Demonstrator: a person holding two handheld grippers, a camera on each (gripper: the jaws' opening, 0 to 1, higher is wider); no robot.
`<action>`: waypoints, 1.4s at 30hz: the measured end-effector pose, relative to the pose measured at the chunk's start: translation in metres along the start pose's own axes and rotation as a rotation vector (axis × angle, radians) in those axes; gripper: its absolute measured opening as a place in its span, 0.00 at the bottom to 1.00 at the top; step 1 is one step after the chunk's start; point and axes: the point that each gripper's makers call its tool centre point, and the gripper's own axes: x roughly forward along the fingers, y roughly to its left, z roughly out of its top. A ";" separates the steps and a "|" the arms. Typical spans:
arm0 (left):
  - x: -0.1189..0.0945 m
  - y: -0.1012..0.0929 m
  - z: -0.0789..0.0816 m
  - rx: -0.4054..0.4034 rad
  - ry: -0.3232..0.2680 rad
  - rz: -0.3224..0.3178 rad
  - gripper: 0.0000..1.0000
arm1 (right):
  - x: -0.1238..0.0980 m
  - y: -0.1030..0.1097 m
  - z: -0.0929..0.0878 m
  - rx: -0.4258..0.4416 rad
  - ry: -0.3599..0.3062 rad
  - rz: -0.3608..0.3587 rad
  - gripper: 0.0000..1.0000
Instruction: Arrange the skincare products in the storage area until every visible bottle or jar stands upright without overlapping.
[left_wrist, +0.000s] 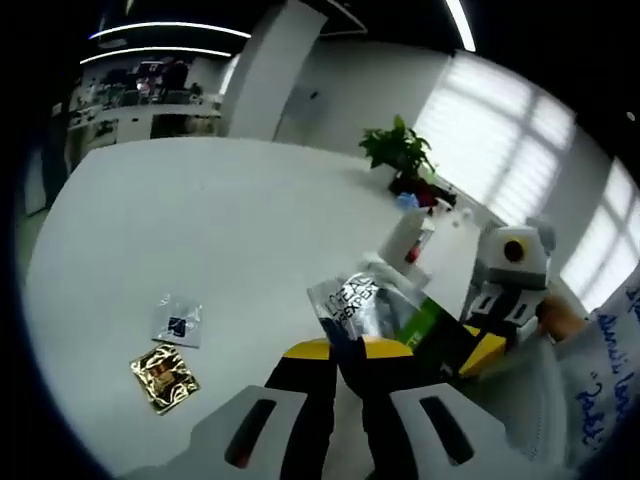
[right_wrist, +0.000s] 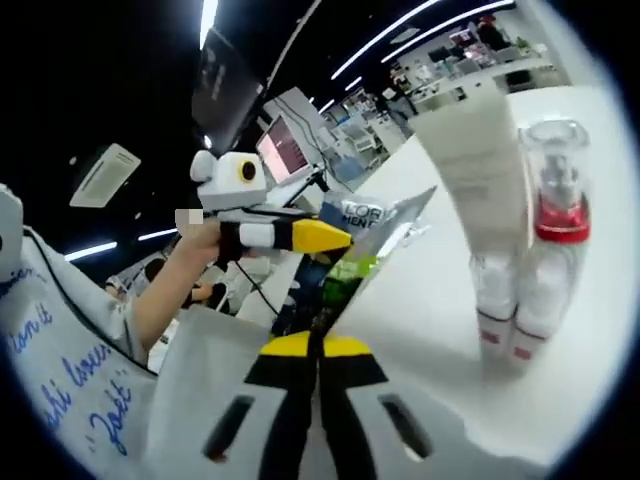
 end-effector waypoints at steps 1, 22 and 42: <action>0.002 0.001 -0.001 0.001 0.009 0.001 0.04 | 0.001 -0.003 -0.001 -0.012 0.010 -0.005 0.01; 0.026 0.016 -0.023 -0.012 0.132 0.031 0.03 | 0.016 -0.025 -0.014 -0.032 0.121 -0.066 0.02; 0.043 0.021 -0.036 -0.065 0.187 0.039 0.00 | 0.022 -0.045 -0.026 -0.087 0.177 -0.124 0.02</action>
